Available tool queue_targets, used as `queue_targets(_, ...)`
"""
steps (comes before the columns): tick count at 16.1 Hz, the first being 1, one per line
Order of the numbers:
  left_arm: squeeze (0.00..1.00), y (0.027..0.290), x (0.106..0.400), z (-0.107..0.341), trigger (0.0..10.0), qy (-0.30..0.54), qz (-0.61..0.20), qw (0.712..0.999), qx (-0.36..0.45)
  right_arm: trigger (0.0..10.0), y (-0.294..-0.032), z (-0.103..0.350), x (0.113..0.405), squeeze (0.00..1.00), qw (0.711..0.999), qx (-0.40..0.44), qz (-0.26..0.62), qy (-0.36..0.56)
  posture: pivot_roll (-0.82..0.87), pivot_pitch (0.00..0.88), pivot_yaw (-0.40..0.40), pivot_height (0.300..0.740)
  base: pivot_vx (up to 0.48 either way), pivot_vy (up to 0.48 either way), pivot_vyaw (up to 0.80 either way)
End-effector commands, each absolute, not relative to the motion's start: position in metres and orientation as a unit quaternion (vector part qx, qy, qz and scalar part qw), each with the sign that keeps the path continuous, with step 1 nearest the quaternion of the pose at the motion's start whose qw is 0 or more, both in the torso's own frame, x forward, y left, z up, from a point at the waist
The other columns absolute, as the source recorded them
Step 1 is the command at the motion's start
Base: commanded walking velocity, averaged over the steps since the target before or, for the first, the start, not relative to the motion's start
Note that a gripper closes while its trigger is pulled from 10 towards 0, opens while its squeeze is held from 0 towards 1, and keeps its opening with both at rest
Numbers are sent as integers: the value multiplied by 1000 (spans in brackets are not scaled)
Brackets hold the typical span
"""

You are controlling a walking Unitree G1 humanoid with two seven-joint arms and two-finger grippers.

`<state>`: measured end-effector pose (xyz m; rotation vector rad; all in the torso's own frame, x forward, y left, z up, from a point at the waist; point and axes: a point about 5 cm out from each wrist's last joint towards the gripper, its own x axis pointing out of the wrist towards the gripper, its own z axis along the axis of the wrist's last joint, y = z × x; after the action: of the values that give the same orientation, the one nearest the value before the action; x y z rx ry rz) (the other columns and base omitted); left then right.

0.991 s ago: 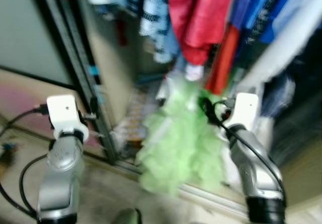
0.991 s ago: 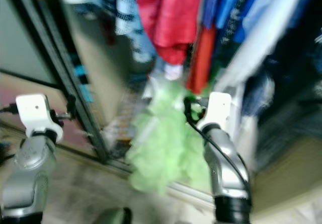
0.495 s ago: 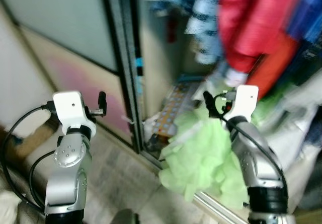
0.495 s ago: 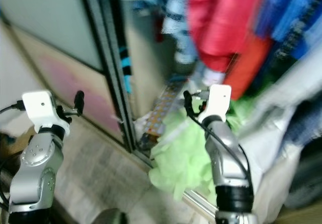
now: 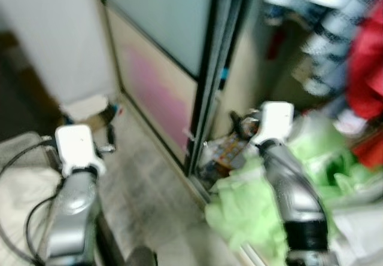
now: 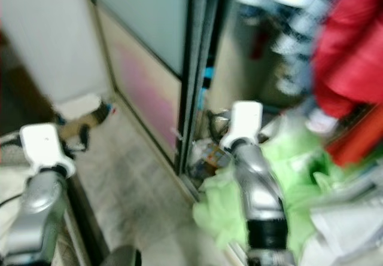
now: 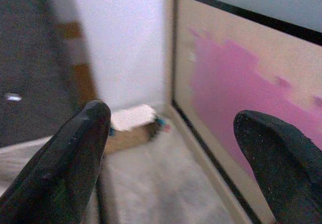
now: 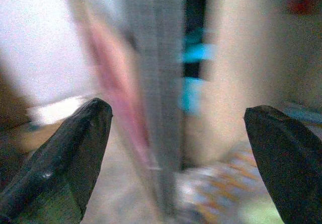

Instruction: Clean up the room

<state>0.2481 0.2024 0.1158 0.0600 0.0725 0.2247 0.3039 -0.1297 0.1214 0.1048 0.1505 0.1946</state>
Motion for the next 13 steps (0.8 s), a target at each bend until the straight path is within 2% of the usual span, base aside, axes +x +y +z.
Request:
queue_targets(1, 0, 195, 248, 117, 10000, 31, 98, 994, 25, 10000, -141, 120, 302, 0, 993, 41, 84, 74, -31, 0, -68, 740, 0, 0, 800)
queue_targets(3, 0, 193, 246, 115, 10000, 37, 100, 994, 38, 10000, -140, 118, 304, 0, 993, 39, 83, 73, -30, 0, -54, 740, 0, 0, 800)
queue_targets(6, 0, 186, 246, 114, 10000, 25, 50, 998, 11, 10000, -139, 121, 309, 0, 995, 41, 72, 64, -38, 0, -42, 740, 0, 0, 800)
queue_targets(9, 0, 191, 248, 115, 10000, 26, 101, 993, 59, 10000, -140, 122, 311, 0, 995, 36, 72, 56, -39, 0, -39, 740, 0, 0, 800)
queue_targets(11, 0, 190, 250, 115, 10000, 28, 89, 995, 31, 10000, -141, 123, 313, 0, 995, 42, 70, 51, -35, 0, -38, 740, 0, 0, 800)
queue_targets(13, 0, 189, 250, 118, 10000, 21, 83, 996, 30, 10000, -140, 123, 314, 0, 995, 50, 71, 48, -31, 0, -38, 740, 0, 0, 0)
